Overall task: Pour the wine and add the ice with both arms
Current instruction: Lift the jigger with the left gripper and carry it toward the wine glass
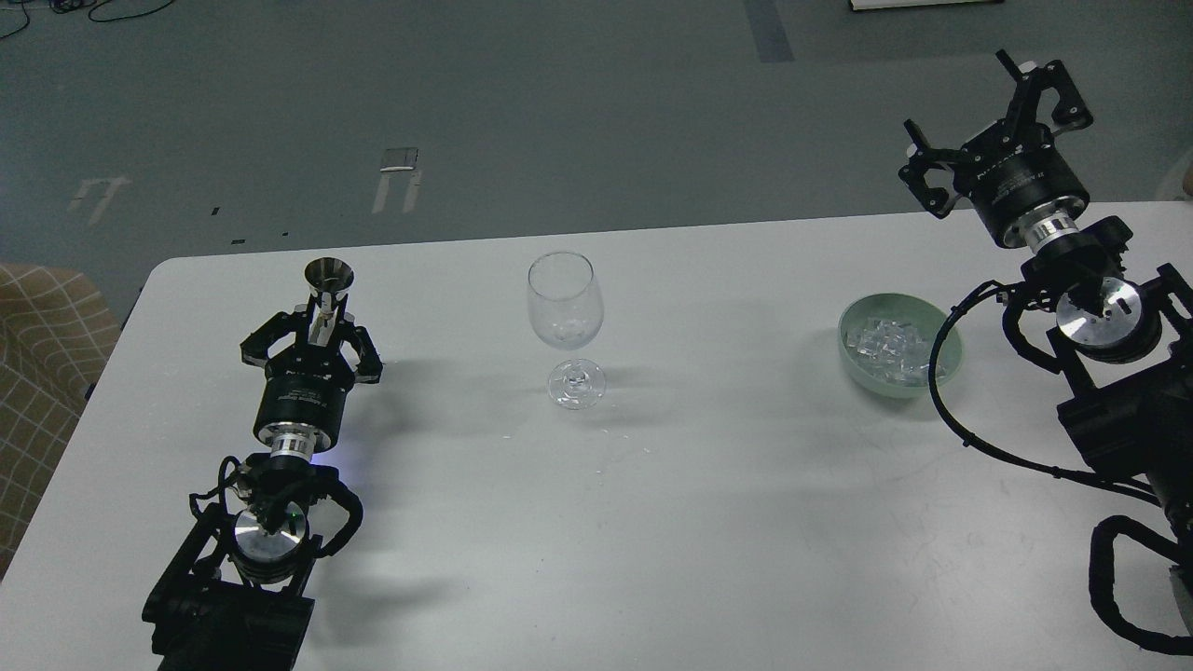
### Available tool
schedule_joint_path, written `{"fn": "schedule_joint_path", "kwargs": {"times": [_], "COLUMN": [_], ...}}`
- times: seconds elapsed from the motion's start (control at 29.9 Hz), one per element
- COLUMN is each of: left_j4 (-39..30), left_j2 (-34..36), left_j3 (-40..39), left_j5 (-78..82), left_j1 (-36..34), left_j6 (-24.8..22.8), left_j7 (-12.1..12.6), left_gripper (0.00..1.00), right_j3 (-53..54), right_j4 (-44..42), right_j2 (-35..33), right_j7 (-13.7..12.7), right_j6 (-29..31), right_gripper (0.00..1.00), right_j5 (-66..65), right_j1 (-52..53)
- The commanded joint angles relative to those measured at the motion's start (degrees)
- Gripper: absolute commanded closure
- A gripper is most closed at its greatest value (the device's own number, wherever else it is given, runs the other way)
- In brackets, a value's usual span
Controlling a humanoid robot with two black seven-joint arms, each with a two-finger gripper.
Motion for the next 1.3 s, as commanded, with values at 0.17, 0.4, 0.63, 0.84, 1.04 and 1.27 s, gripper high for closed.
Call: {"fn": "schedule_joint_path", "kwargs": {"times": [0.17, 0.4, 0.63, 0.84, 1.04, 1.27], "left_j4": [-1.1, -1.5, -2.5, -4.7, -8.7, -15.1], "left_j2": [-0.2, -0.1, -0.1, -0.1, -0.1, 2.0], "left_j3": [0.2, -0.1, 0.3, 0.6, 0.6, 1.2], "left_j5": [0.0, 0.0, 0.1, 0.2, 0.2, 0.1], "left_j1": [0.3, 1.2, 1.3, 1.3, 1.9, 4.1], "left_j6": [0.0, 0.0, 0.0, 0.0, 0.0, 0.0], "left_j7": [0.0, -0.2, -0.2, -0.3, -0.7, 0.9], "left_gripper": [0.79, 0.81, 0.89, 0.94, 0.97, 1.00], "right_j3": [0.0, 0.0, 0.0, 0.0, 0.0, 0.1], "right_j4": [0.1, 0.1, 0.0, 0.0, 0.1, 0.1], "right_j2": [-0.1, -0.1, 0.1, -0.1, -0.1, 0.0], "right_j7": [-0.1, 0.0, 0.0, 0.0, 0.0, 0.0], "right_j6": [0.0, 0.0, 0.0, 0.0, 0.0, 0.0], "right_gripper": [0.00, 0.00, 0.00, 0.00, 0.00, 0.00], "right_j5": [0.0, 0.0, 0.0, 0.0, 0.0, 0.1], "right_j1": [0.0, 0.0, 0.0, 0.0, -0.1, -0.2]}}
